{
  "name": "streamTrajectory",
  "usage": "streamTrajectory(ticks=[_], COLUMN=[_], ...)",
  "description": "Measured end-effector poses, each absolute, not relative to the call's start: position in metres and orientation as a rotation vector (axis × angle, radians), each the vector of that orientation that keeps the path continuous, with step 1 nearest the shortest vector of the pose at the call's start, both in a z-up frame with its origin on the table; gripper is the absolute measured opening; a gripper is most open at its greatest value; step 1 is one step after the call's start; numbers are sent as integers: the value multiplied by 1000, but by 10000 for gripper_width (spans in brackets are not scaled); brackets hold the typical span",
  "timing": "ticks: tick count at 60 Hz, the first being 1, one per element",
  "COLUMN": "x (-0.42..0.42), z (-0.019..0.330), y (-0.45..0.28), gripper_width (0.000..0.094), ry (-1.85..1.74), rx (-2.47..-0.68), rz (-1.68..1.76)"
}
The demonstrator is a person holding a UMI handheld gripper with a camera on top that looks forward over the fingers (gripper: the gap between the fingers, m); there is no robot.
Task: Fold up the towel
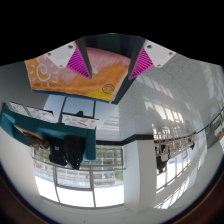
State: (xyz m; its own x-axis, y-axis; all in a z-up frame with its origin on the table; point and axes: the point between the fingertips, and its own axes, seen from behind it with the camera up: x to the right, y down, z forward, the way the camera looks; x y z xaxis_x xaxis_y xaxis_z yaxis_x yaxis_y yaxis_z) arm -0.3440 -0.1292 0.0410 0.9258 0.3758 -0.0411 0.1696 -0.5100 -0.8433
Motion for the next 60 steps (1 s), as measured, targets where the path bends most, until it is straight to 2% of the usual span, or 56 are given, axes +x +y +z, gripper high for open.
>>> streamTrajectory(ticks=[9, 19, 21, 27, 37, 43, 44, 52, 60], x=[-373, -372, -373, -362, -368, -350, -353, -261, -165], z=[9, -4, -4, -4, 1, 38, 54, 94, 91], y=[-89, -79, -81, -70, -78, -78, -93, -70, -57], gripper_width=[621, 426, 357, 62, 59, 60, 59, 59, 61], ry=[-373, -363, -364, -356, -339, -292, -287, -239, -145], rx=[-2179, -2207, -2212, -2184, -2207, -2171, -2162, -2090, -2092], rz=[229, 127, 121, 32, 130, 225, 215, 138, 30])
